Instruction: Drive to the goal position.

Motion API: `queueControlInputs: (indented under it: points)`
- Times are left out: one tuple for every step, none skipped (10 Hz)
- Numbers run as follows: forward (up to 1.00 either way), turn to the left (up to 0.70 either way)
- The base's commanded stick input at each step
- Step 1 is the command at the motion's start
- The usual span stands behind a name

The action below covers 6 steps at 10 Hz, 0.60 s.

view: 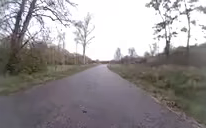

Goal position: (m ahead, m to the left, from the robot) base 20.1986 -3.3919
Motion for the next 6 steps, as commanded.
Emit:
queueControlInputs:
  points:
    - [0.70,0.00]
    - [0.70,0.00]
    - [0.70,0.00]
    - [0.70,0.00]
    - [0.70,0.00]
    - [0.70,0.00]
